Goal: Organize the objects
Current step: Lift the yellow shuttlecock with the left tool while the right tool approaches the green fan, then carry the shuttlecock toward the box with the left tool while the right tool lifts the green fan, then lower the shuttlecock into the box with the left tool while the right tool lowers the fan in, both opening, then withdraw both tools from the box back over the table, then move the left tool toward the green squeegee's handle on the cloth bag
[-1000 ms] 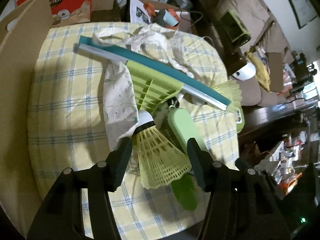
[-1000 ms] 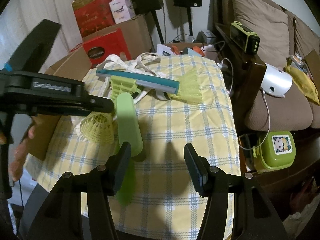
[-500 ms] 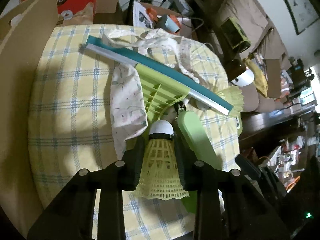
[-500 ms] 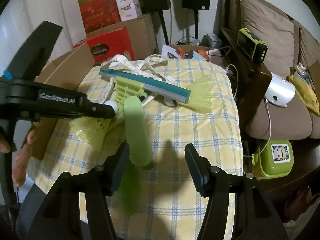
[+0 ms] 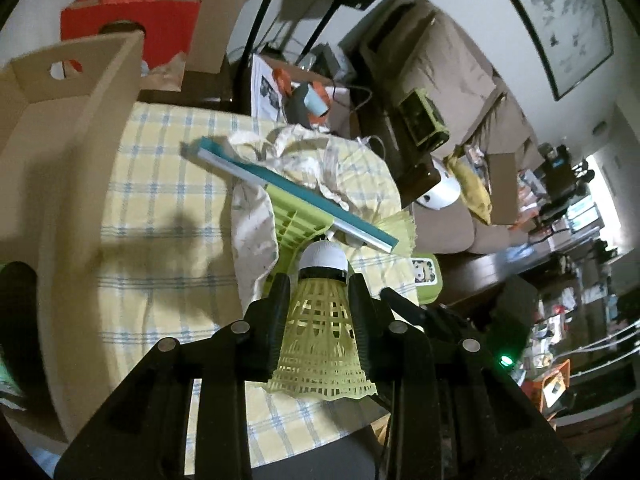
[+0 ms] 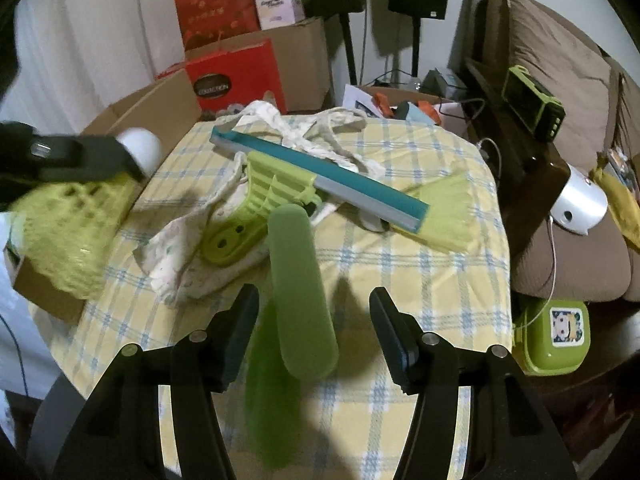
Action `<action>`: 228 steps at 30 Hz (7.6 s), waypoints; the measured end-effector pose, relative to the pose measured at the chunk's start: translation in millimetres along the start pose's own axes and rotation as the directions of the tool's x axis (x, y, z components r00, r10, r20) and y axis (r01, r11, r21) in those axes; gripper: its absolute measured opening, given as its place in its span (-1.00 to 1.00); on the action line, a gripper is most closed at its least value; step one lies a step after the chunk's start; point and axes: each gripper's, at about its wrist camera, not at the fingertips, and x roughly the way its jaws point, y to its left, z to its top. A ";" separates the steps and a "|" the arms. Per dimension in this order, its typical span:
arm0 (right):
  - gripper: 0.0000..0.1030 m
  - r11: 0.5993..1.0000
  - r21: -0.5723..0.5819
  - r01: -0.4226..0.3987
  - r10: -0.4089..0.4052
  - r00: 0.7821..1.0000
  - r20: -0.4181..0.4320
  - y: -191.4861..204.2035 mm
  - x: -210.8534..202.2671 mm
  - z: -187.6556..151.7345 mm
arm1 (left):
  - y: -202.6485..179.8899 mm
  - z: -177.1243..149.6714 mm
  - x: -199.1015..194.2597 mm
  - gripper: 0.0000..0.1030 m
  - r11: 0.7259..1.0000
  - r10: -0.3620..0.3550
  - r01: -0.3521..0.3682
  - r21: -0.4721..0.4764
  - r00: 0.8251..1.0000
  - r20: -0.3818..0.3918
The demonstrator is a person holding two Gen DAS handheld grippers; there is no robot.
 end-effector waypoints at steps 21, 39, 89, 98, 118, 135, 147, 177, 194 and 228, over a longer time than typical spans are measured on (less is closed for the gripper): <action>-0.50 0.999 0.005 -0.032 0.032 0.999 -0.030 -0.5 -3.0 5.7 | 16.7 -5.4 -27.2 -0.46 1.000 -0.020 0.021 -0.021 0.999 0.028; -0.50 0.995 -0.041 -0.086 0.090 0.987 0.130 30.1 -100.8 53.0 | 28.8 0.6 -75.6 -0.46 0.999 -0.022 0.025 -0.033 0.995 0.094; -0.50 0.949 -0.228 -0.220 0.208 0.975 -0.075 261.8 96.4 160.5 | 262.6 81.4 -60.8 -0.45 0.905 0.300 -0.293 -0.308 0.954 -0.027; -0.50 0.934 -0.307 -0.181 0.158 0.982 -0.099 271.7 106.7 152.6 | 273.7 82.8 -42.3 -0.45 0.899 0.277 -0.288 -0.330 0.957 -0.082; -0.40 0.924 -0.352 -0.151 0.126 0.988 -0.094 274.2 81.4 146.8 | 279.4 77.0 -39.1 -0.23 0.892 0.251 -0.273 -0.361 0.962 -0.108; -0.07 0.947 -0.304 -0.101 0.113 0.993 0.021 227.7 6.6 133.0 | 245.4 63.9 -81.6 0.35 0.907 0.282 -0.269 -0.325 0.959 -0.009; 0.46 0.977 -0.195 -0.090 0.101 0.994 0.049 182.8 -16.7 128.8 | 206.7 45.4 -98.8 0.81 0.919 0.329 -0.305 -0.251 0.943 0.057; 0.67 0.998 -0.044 -0.034 0.038 0.995 0.098 90.5 -71.8 93.1 | 85.6 -8.9 -113.0 0.96 0.922 0.378 -0.386 -0.023 0.887 0.265; 0.67 0.999 0.026 0.036 -0.039 0.992 0.118 25.3 -85.6 61.7 | 43.2 -26.9 -89.5 0.96 0.908 0.385 -0.416 0.042 0.872 0.303; 0.66 0.970 0.212 0.117 -0.129 0.991 0.044 -86.6 -40.1 34.8 | 6.1 -29.3 -0.7 0.97 0.942 0.253 -0.285 0.178 0.950 0.180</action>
